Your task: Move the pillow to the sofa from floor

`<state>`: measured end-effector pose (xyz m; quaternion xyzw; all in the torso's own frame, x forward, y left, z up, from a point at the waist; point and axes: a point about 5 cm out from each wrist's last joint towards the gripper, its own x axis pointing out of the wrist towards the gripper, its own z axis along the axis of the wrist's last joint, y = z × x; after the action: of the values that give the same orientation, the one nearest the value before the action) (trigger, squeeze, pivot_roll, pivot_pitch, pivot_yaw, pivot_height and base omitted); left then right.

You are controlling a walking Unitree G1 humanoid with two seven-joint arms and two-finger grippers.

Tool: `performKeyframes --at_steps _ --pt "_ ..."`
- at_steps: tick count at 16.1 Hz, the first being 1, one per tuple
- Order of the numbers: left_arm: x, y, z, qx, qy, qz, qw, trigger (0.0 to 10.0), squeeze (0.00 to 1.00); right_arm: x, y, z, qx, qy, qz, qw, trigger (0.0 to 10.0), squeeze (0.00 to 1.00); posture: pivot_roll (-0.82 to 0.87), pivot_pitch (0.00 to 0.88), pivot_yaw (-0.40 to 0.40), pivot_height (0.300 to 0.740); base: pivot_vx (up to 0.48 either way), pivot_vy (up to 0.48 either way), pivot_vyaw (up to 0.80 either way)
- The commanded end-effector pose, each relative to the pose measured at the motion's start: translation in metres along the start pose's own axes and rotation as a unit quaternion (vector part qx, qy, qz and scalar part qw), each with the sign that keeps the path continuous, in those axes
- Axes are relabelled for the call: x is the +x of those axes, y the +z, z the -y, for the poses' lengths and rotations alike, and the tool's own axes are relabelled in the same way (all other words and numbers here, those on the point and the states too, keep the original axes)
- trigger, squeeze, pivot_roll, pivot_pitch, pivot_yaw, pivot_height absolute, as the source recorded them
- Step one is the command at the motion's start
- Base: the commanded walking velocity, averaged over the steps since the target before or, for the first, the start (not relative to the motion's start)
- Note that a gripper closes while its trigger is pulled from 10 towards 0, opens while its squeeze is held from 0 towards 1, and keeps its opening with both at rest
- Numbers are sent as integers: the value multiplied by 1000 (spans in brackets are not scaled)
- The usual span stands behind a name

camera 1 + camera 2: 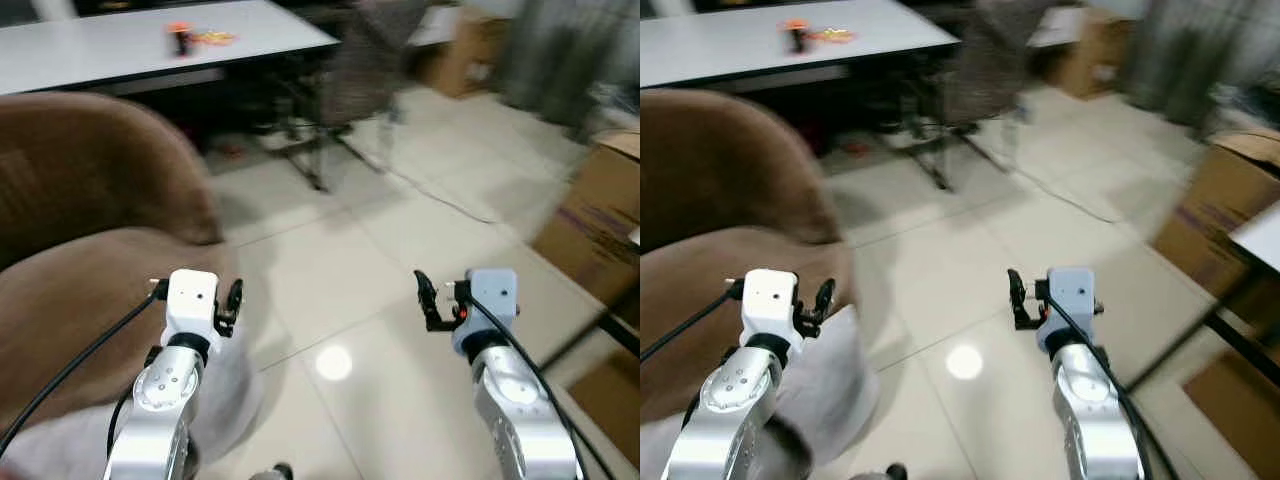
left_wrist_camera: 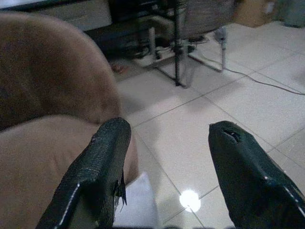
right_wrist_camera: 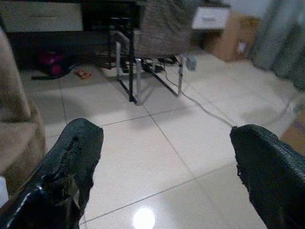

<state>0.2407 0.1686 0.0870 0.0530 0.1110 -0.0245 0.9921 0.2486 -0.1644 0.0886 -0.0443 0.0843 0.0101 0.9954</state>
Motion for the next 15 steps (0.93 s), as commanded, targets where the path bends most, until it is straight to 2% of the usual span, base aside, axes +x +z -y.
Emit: performKeyframes --at_steps 1,2,3,5,6,7,8,9,10,12,14,15 --pt "-1 6 2 -23 -19 11 1000 10000 357 2 1 0 -31 -4 15 999 10000 1000 -11 0 -42 740 0 0 0" --pt "-4 11 3 -58 -38 25 997 10000 1000 2 1 -1 -38 -5 17 999 10000 1000 -8 0 -42 740 0 0 0" --pt "-4 13 4 -48 -45 28 997 10000 1000 3 -2 -3 -10 13 4 1000 10000 1000 -3 0 -43 740 0 0 0" --pt "-2 12 6 -50 -38 22 998 10000 992 3 -7 -1 -2 -6 -7 1000 10000 1000 -2 0 -42 740 0 0 0" --pt "-1 12 3 -42 -11 21 999 10000 973 3 -6 -1 -2 -7 -3 1000 10000 1000 -2 0 -42 740 0 0 0" --pt "0 13 0 -17 12 27 999 10000 898 2 -6 -1 -6 -12 0 1000 10000 1000 -1 0 -46 740 0 0 0" --pt "1 12 -2 -4 27 22 999 10000 651 0 -8 -1 -19 -8 1 1000 10000 1000 1 0 -48 740 0 0 0" --pt "0 14 -2 -2 17 30 999 10000 576 -1 -9 -1 -10 -5 2 1000 10000 1000 1 0 -52 740 0 0 625" --pt "-1 15 -2 -7 10 35 999 10000 584 -1 -8 -1 -10 -3 5 1000 10000 1000 -1 0 -53 740 0 0 800" --pt "-3 14 -4 -6 24 32 999 10000 584 1 -4 0 -4 -11 15 1000 10000 1000 -1 0 -59 740 0 -480 800" --pt "-2 11 -4 -10 39 23 999 10000 588 4 1 1 7 -11 18 1000 10000 1000 0 0 -65 740 0 -240 0" --pt "-4 10 -5 -23 37 24 999 10000 647 3 0 0 22 -1 10 1000 10000 1000 0 0 -72 740 0 0 0"
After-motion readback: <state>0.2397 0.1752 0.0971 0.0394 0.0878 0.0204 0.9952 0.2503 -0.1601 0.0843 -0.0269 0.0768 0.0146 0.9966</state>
